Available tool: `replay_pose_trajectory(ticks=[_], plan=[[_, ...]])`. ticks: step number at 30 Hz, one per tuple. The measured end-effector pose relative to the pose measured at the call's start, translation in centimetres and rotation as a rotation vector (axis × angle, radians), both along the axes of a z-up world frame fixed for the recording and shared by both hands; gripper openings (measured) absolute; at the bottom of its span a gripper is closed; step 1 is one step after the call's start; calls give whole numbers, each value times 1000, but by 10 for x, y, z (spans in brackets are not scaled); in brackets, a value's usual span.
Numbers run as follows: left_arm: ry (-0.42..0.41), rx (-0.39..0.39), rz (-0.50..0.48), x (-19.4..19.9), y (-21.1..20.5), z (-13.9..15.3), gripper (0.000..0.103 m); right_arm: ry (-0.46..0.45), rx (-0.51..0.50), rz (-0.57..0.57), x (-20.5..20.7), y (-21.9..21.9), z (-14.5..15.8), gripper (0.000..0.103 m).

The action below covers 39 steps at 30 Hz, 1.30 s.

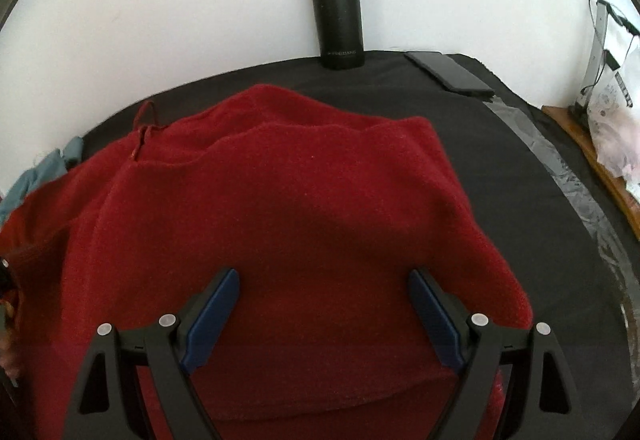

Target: Fold clothes

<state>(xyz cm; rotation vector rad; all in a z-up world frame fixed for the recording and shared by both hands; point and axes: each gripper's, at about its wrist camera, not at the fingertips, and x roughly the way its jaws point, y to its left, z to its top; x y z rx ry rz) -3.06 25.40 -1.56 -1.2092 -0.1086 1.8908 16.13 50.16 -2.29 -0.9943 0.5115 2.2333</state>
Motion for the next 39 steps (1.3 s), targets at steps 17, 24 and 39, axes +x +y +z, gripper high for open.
replay_pose_trajectory(ticks=[17,24,39], plan=[[19,159,46,-7,-33,29,103,27,-21,6,5,5,1,89],[17,78,5,-7,-15,14,103,31,-25,11,5,6,1,90],[288,-320,28,16,18,-8,103,33,-28,12,4,6,0,91]])
